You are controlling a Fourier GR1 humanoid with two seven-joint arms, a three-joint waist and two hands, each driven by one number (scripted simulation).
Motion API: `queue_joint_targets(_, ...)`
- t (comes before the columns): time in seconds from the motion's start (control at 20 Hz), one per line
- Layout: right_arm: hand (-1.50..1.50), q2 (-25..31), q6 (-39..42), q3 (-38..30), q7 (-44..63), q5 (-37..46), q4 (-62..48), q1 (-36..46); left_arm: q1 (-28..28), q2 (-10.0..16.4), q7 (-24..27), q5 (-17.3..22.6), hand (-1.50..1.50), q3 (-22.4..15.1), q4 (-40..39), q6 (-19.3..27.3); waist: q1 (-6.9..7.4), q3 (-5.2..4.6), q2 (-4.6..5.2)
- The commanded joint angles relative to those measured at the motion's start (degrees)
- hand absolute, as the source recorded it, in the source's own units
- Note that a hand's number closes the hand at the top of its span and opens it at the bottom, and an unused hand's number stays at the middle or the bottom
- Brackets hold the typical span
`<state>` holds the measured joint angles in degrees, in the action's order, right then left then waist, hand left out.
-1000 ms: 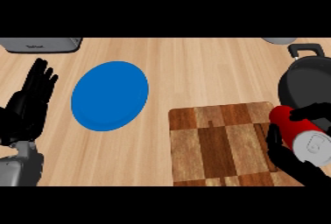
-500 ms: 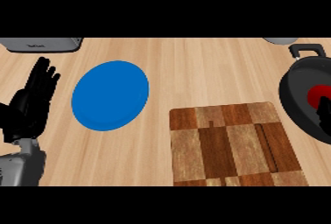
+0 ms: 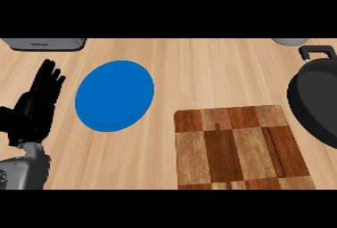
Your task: Pick the can from the cutting board and place it in the pot
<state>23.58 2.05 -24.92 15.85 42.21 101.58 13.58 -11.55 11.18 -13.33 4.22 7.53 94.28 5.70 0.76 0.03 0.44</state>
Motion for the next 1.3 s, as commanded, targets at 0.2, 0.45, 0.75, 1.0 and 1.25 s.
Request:
queue_joint_targets(0.2,1.5,3.8,-15.0,-0.3,-13.2,9.3,-26.8,3.6,0.6,0.2,0.3,-0.4,0.0,0.0,-0.4,-0.6,0.17,0.03,-0.17)
queue_joint_targets(0.45,1.5,7.8,-13.0,-1.6,-16.2,5.5,-42.9,13.5,-0.1,-0.2,-0.4,0.3,0.0,0.3,-0.3,-0.8,0.16,0.02,-0.2)
queue_joint_targets(0.75,-1.5,7.7,-9.9,-6.3,-24.7,-2.5,-58.0,15.9,-1.7,-0.7,-0.8,-0.6,0.0,-0.4,-0.4,0.2,0.56,0.13,0.06)
queue_joint_targets(1.0,-1.5,7.6,-4.4,-9.3,-31.4,-9.6,-62.8,20.2,-0.5,-0.2,0.5,-0.2,0.0,0.4,-1.0,-0.7,0.3,0.1,-0.06)
queue_joint_targets(1.25,-1.5,5.9,-1.9,-15.8,-35.6,-19.1,-62.8,23.4,-0.4,-1.5,0.3,-2.9,0.0,-1.4,0.2,1.4,-0.38,0.07,-0.35)
